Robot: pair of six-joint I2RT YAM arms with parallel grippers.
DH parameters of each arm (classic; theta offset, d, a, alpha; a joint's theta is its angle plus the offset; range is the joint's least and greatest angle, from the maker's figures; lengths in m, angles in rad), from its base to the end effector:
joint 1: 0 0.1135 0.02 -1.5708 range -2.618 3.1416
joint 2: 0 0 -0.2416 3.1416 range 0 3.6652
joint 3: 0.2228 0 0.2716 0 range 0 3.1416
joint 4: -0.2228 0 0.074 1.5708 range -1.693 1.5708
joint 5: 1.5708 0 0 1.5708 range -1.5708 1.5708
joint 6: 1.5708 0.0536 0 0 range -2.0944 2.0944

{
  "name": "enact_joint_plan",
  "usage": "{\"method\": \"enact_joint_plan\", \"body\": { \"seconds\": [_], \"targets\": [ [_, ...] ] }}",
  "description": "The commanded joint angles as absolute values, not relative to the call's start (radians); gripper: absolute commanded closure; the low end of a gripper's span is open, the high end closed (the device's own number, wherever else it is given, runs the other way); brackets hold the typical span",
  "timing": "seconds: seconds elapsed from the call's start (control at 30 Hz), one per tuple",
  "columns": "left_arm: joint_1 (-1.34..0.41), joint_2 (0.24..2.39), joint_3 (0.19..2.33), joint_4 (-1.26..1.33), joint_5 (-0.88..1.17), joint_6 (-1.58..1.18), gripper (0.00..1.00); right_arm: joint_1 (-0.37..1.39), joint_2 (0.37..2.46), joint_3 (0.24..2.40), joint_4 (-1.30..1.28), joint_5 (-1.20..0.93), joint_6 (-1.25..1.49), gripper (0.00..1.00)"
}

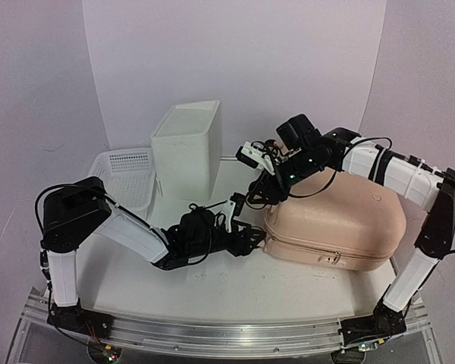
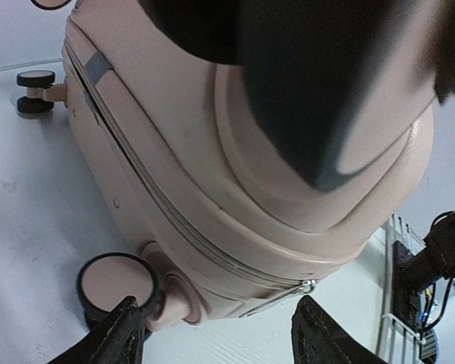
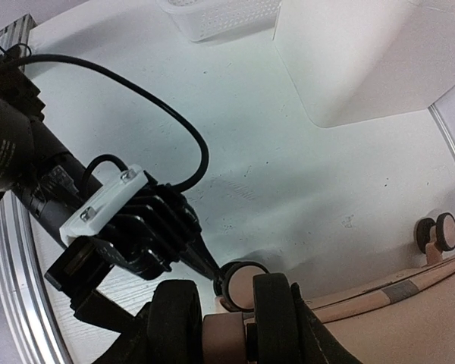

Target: Open, take out, and arrange the luggage

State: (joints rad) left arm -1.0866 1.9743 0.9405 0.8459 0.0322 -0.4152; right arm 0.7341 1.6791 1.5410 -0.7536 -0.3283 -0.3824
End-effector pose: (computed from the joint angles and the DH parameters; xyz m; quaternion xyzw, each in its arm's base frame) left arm 0.1974 -0.3790 0.1150 0.2634 0.7238 -0.4441 0.4576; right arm 0.2818 0.2775 0.2796 -0.5389 0.7602 0.2092 0.2966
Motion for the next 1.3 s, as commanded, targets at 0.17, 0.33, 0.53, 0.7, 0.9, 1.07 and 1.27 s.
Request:
{"method": "enact_joint_plan", "body": {
  "seconds": [0.17, 0.33, 0.53, 0.7, 0.9, 1.07, 1.27],
  "targets": [
    [-1.148, 2.047, 1.041, 0.897, 0.078, -0.479, 0.35, 0.758, 1.643, 1.695, -0.747, -0.352, -0.023, 1.00],
    [-1.167, 2.072, 1.062, 0.886, 0.070, -0.422, 0.36, 0.759, 1.665, 1.738, -0.747, -0.333, -0.017, 1.00],
    [-1.180, 2.088, 1.041, 0.890, 0.111, -0.329, 0.43, 0.758, 1.703, 1.763, -0.746, -0.325, -0.047, 1.00],
    [-1.177, 2.087, 0.910, 1.166, 0.196, -0.227, 0.54, 0.758, 1.702, 1.735, -0.744, -0.320, -0.080, 1.00],
    [-1.178, 2.110, 0.870, 1.264, 0.186, -0.211, 0.34, 0.757, 1.661, 1.639, -0.741, -0.300, -0.197, 1.00],
    [-1.178, 2.154, 0.898, 1.295, 0.107, -0.206, 0.31, 0.753, 1.657, 1.604, -0.727, -0.244, -0.218, 1.00],
    [-1.169, 2.183, 0.928, 1.287, -0.045, -0.177, 0.44, 0.753, 1.660, 1.610, -0.714, -0.281, -0.193, 1.00]
  ]
}}
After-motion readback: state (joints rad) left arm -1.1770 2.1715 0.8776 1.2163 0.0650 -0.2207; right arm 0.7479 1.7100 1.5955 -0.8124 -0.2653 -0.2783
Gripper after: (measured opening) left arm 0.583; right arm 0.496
